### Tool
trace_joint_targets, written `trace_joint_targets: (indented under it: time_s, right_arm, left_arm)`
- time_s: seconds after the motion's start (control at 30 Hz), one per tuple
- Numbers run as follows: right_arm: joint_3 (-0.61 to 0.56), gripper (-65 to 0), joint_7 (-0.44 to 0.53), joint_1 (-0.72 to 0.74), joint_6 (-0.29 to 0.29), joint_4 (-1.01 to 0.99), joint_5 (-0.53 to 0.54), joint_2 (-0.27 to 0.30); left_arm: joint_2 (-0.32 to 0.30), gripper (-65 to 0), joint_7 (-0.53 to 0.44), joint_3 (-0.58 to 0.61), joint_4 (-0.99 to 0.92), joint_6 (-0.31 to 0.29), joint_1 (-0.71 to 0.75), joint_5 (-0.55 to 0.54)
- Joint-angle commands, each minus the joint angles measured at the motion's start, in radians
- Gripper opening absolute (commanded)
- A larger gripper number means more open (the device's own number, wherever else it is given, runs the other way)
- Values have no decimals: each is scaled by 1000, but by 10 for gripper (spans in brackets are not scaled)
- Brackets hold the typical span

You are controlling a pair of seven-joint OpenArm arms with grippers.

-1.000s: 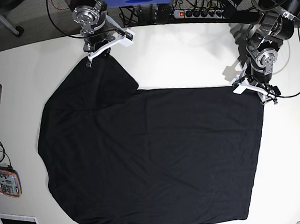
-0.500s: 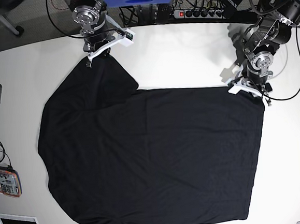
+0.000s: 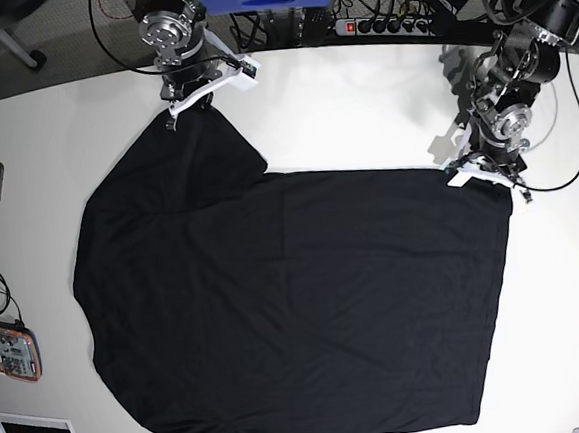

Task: Fold the T-shirt properly
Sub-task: 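Grasp the shirt's shoulder edges with the right and left grippers, then lift the shoulder edges and pull them over the shirt toward the hem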

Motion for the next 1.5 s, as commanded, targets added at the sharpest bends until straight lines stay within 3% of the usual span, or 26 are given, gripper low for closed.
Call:
trace_joint_targets:
  time_s: [0.0,0.47,0.9,1.1,1.27,1.47]
  right_arm:
    - [0,-650,6,-5,-14,19,-1,-1]
    - [7,-650,9,93,-13,21,2,0]
    - [42,-650,6,337,-11,16,231,0]
    - [74,-650,6,446,-9,4,257,2]
    - [112,-650,12,532,73,-50,258,2]
    - [122,-650,13,675,76,-179,258,2]
  left_arm:
    - [-21,-650,11,-18,31,5,0,15]
    - [30,-650,11,-39,65,5,24,183]
    - [94,-650,11,-75,65,5,-126,181]
    - [111,-650,11,-68,63,5,-186,183]
    - [139,-650,11,-67,-15,5,-261,181]
    - [193,-650,9,-65,-182,5,-385,181]
